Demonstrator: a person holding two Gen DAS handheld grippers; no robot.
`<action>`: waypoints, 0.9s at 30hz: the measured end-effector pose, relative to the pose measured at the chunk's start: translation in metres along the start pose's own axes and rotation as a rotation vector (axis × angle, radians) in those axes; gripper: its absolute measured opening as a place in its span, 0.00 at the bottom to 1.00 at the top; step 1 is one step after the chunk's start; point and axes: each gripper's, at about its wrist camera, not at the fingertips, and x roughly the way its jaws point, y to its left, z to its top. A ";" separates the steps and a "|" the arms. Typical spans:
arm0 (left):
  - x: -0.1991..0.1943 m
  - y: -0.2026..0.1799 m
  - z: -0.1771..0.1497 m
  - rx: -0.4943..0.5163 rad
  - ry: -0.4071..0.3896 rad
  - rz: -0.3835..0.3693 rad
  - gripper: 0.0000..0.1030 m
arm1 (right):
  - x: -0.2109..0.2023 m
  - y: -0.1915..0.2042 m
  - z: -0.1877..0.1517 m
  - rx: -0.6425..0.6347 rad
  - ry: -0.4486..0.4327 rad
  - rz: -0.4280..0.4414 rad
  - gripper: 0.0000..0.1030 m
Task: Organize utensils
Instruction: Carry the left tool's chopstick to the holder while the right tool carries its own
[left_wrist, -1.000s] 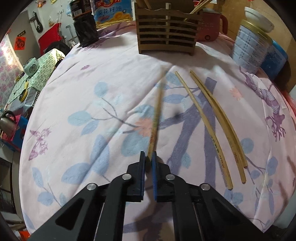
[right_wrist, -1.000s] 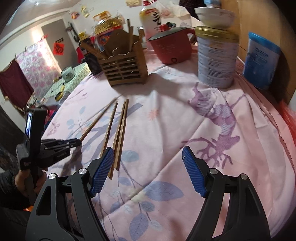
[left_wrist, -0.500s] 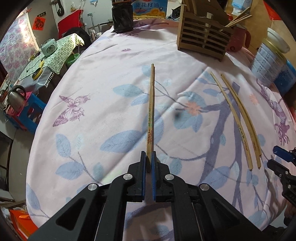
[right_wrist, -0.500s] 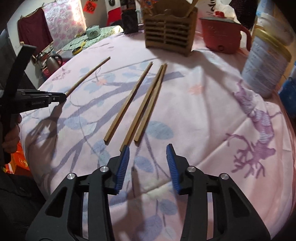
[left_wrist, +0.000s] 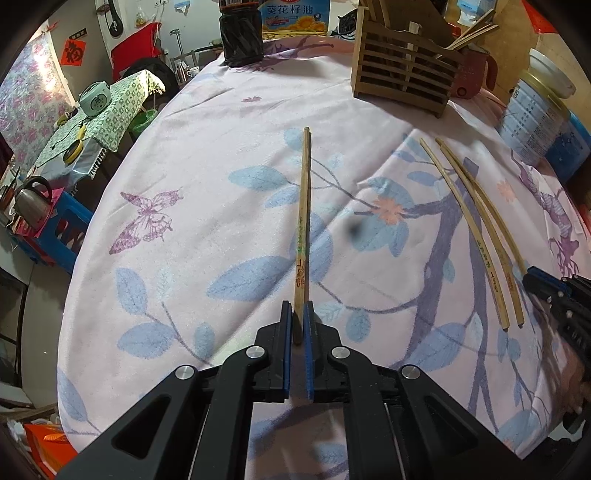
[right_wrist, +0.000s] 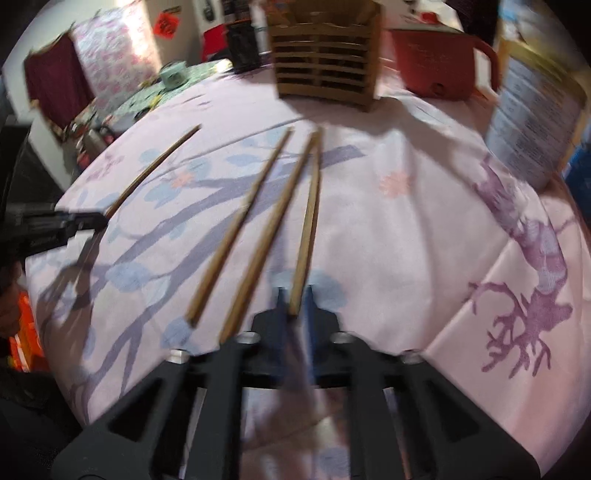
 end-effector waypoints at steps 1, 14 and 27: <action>0.000 0.000 0.000 -0.002 0.000 0.001 0.08 | -0.001 -0.004 -0.001 0.012 0.000 0.000 0.07; -0.002 -0.001 0.004 -0.017 -0.003 0.013 0.05 | -0.016 -0.008 0.001 -0.009 -0.062 -0.027 0.06; -0.082 -0.001 0.052 0.013 -0.179 -0.007 0.05 | -0.110 -0.014 0.059 0.002 -0.354 -0.060 0.06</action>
